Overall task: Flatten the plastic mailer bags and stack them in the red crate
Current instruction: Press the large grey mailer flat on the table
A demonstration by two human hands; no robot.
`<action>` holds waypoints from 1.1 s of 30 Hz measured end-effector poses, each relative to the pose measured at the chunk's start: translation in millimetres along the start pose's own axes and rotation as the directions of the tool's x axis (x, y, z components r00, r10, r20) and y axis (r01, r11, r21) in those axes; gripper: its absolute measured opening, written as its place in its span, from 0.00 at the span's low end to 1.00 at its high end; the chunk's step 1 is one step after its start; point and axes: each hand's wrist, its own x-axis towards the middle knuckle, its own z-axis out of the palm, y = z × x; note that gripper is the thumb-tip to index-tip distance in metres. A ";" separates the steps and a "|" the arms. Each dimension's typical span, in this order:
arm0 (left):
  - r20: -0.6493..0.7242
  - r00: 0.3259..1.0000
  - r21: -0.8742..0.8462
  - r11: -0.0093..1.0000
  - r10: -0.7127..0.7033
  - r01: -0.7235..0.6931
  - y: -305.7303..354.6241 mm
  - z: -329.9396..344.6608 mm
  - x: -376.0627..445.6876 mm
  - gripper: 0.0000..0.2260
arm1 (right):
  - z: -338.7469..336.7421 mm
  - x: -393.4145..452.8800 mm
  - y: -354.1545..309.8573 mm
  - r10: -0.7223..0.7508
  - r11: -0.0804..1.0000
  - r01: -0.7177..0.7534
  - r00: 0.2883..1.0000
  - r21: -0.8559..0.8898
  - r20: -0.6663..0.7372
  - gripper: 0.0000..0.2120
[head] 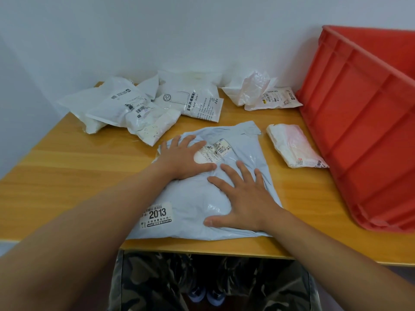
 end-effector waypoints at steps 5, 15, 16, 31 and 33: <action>-0.008 1.000 0.002 1.000 0.002 -0.002 0.5 -0.3 -1.3 0.40 | 0.4 0.2 -0.6 0.005 1.000 -0.005 1.000 -0.009 -0.003 0.50; -0.031 1.000 -0.035 0.999 0.000 -0.001 -0.2 1.1 -2.9 0.40 | -1.7 0.1 -0.6 0.007 1.000 -0.007 1.000 0.002 0.021 0.50; -0.031 1.000 -0.035 0.999 0.000 -0.001 -0.2 0.9 -3.1 0.40 | -1.9 0.1 -0.8 0.008 1.000 -0.008 1.000 0.005 0.019 0.50; -0.047 0.999 -0.068 0.998 0.010 -0.013 -2.5 4.5 -1.2 0.39 | 2.1 0.7 -0.1 0.009 1.000 -0.009 1.000 -0.012 -0.008 0.49; -0.050 0.999 -0.068 0.998 0.013 -0.016 -3.0 4.8 -0.4 0.40 | 1.4 1.6 -0.4 0.014 1.000 -0.014 1.000 -0.028 0.001 0.49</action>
